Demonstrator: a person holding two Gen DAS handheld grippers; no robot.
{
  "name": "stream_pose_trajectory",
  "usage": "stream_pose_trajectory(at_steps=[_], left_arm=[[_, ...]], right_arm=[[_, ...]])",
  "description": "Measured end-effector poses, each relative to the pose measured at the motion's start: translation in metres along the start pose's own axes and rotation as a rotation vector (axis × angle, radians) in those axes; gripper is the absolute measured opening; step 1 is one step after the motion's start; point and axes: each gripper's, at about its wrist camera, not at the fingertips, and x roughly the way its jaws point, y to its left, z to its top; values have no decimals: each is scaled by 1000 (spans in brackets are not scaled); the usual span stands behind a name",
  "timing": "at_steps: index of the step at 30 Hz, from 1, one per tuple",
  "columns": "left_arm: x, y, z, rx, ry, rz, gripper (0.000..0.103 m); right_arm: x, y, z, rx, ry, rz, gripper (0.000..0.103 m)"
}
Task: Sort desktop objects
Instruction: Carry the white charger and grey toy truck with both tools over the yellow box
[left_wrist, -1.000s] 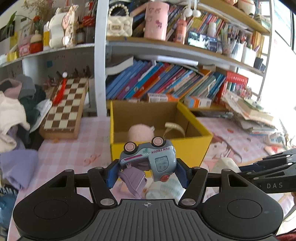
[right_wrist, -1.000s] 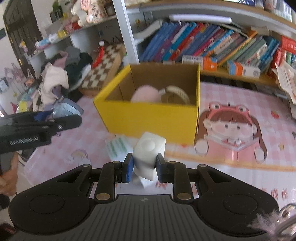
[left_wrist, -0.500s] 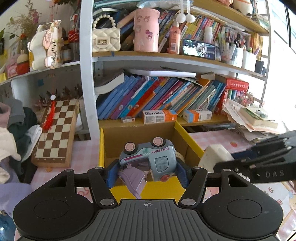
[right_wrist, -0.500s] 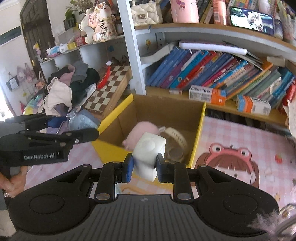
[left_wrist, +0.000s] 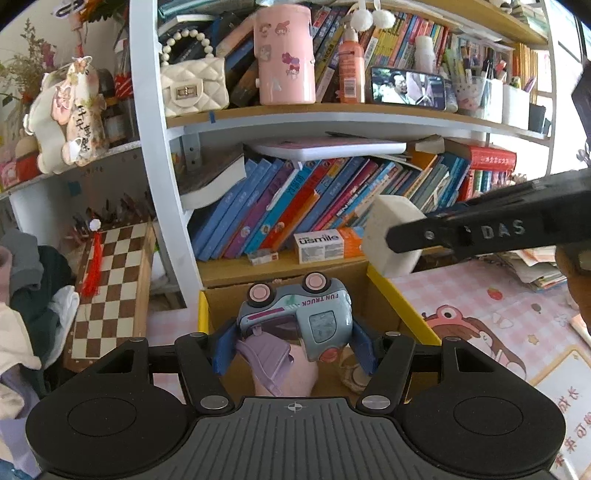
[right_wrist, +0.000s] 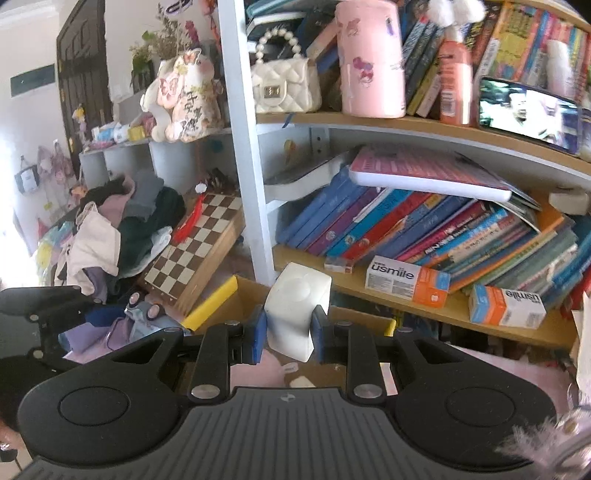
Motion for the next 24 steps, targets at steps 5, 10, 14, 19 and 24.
stream_pose_trajectory(at_steps=[5,10,14,19,24], left_arm=[[20,-6,-6,17,54,4,63],[42,-14,-17,24,116,5,63],[60,-19,-23,37,160,9,63],[82,-26,-32,48,230,5,63],[96,-32,-39,56,278,4,63]], right_arm=[[29,-3,2,-55,72,37,24],[62,-5,-1,-106,136,68,24],[97,-2,-8,-148,212,93,24],[139,0,-19,-203,302,90,24],[164,-3,-28,-241,356,83,24]])
